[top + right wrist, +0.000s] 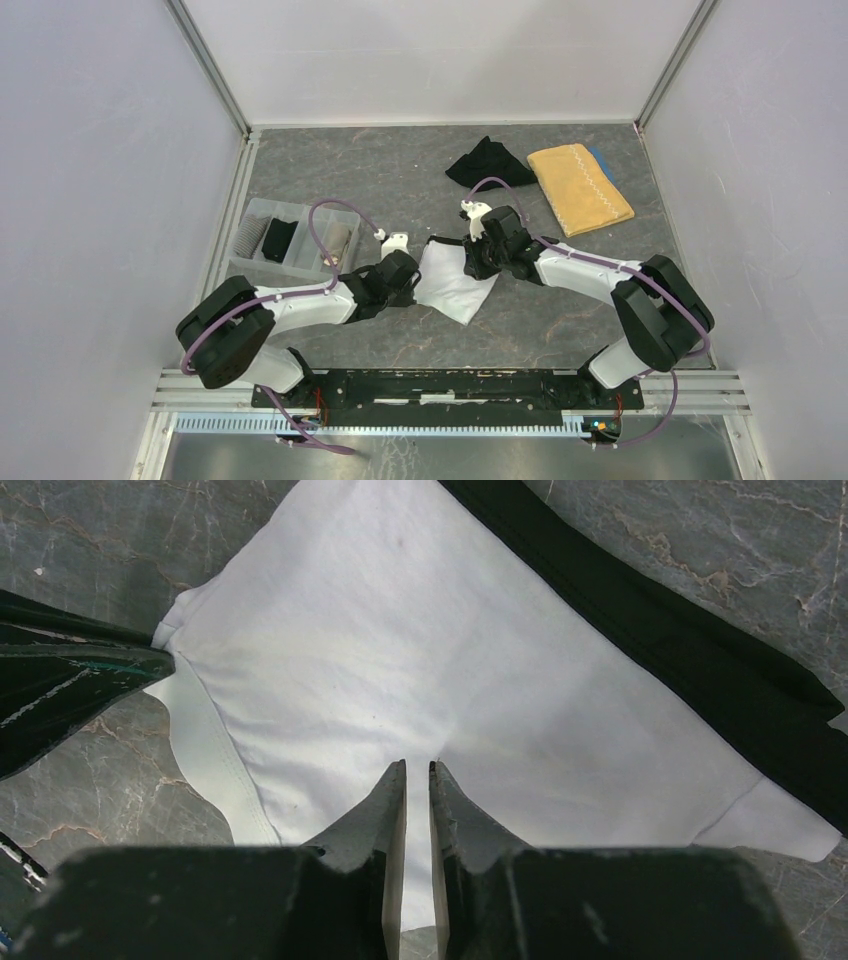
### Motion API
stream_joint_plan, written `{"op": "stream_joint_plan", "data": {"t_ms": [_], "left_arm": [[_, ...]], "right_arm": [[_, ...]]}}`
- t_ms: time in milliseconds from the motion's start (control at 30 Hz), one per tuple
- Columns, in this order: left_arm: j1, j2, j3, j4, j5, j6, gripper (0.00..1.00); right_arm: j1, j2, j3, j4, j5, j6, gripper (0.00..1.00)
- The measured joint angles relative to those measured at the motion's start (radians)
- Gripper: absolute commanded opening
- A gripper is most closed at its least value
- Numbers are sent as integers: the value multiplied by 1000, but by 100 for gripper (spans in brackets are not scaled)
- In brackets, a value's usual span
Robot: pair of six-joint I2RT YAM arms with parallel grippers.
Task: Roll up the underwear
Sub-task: Fold the underwear at the center of the board.
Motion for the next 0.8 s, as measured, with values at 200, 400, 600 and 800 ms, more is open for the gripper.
{"op": "stream_joint_plan", "data": {"t_ms": [200,400,600,800], "left_arm": [[0,-4,-11,22,27,0,2],[-21,-38,-59,68,45,-3,2],[-116,-45,-79,97,-3,-52,2],[-155,-56,-113,137,-62,-124,2]], "right_arm": [[2,-19,0,-2,2,6,35],[35,-15,89,-39,26,50,40],[86,79,269,-69,64,97,44],[145,177,378,-151,113,114,44]]}}
